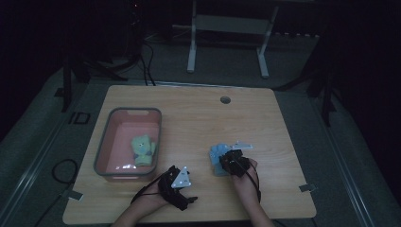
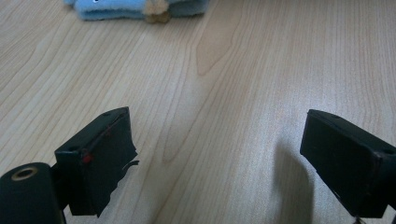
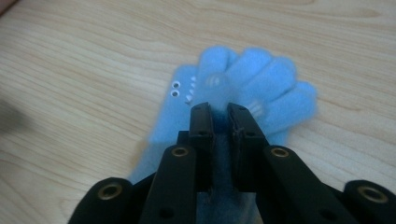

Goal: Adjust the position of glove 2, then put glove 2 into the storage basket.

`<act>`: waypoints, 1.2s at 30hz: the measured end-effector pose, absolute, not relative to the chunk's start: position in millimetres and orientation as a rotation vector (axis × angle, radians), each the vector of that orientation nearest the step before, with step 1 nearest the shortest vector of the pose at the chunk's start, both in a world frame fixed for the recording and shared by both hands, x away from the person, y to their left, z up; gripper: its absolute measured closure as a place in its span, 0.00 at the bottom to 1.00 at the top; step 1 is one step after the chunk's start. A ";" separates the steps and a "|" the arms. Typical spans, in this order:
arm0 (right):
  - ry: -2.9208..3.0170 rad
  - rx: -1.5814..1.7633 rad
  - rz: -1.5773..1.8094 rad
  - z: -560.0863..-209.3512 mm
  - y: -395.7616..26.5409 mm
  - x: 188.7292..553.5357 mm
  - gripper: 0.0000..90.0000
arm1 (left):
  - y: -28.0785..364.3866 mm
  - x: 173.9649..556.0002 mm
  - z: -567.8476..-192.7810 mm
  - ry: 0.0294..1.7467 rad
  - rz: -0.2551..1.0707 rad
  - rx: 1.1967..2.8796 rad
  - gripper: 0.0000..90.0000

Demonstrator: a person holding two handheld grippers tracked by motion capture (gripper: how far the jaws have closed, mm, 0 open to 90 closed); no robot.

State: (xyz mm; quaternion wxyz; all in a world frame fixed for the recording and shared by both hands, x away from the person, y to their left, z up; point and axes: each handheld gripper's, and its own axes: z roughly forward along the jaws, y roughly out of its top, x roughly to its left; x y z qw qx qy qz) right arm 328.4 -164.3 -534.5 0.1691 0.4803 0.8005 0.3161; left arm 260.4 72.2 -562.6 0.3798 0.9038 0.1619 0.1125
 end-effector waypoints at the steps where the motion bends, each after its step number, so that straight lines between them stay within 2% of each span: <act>1: 2.284 1.365 0.898 -536.5 -165.2 329.2 0.88 | 72.1 260.5 -562.7 0.414 0.287 2.310 0.11; 5: 2.304 1.364 0.925 -537.5 -169.8 330.3 0.82 | 71.8 260.5 -562.7 0.412 0.288 2.310 0.11; 8: 2.317 1.344 0.937 -532.4 -172.6 329.7 0.74 | 71.6 260.5 -562.2 0.421 0.291 2.304 0.11; 12: 2.318 1.298 0.967 -524.4 -178.7 330.3 0.51 | 68.3 259.6 -557.2 0.444 0.303 2.278 0.11; 15: 2.321 1.280 0.993 -519.4 -184.9 332.5 0.39 | 64.2 257.8 -553.3 0.444 0.320 2.277 0.11; 18: 2.363 1.238 1.028 -516.4 -191.0 333.6 0.23 | 59.7 256.7 -550.4 0.443 0.312 2.297 0.11; 22: 2.379 1.173 1.021 -516.1 -197.1 333.8 0.20 | 54.1 258.2 -548.7 0.447 0.260 2.295 0.12; 31: 2.415 1.069 1.133 -511.9 -214.7 337.5 0.16 | 40.4 266.5 -546.5 0.398 0.271 2.293 0.13; 36: 2.432 1.129 1.152 -510.8 -222.2 341.4 0.16 | 28.7 274.9 -545.0 0.378 0.287 2.278 0.14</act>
